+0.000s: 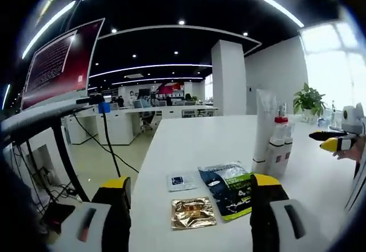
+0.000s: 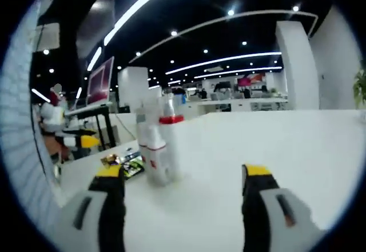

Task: Arrange the skincare products in the storage area until every visible bottle or jar stands upright without overlapping.

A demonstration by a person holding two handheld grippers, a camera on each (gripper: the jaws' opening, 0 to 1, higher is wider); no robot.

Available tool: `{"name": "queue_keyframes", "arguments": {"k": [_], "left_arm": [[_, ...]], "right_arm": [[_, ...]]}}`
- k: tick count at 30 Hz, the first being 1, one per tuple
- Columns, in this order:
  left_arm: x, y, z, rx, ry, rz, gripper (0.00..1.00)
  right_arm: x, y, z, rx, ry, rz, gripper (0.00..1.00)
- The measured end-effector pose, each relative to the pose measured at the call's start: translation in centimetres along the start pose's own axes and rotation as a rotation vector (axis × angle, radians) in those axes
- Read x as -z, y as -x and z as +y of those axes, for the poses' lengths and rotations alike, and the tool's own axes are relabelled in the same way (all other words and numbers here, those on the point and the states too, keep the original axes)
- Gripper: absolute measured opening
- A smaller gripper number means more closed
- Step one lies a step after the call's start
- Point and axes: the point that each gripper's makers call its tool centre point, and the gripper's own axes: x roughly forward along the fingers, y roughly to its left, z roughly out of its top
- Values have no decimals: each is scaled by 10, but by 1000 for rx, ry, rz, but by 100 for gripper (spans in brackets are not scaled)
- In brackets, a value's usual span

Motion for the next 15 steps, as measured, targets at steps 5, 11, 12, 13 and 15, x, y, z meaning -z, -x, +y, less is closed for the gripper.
{"name": "queue_keyframes", "arguments": {"k": [5, 11, 12, 13, 15], "left_arm": [[30, 0, -4, 17, 25, 34, 100], [52, -2, -16, 46, 53, 69, 100], [54, -2, -18, 49, 52, 72, 100], [55, -2, -19, 50, 59, 73, 100], [54, -3, -16, 25, 142, 56, 100]], "right_arm": [[30, 17, -22, 72, 81, 31, 90], [53, 26, -34, 122, 73, 40, 92], [53, 26, -35, 135, 108, 50, 92], [50, 24, -34, 136, 129, 38, 91], [49, 22, -29, 122, 110, 19, 90]]}}
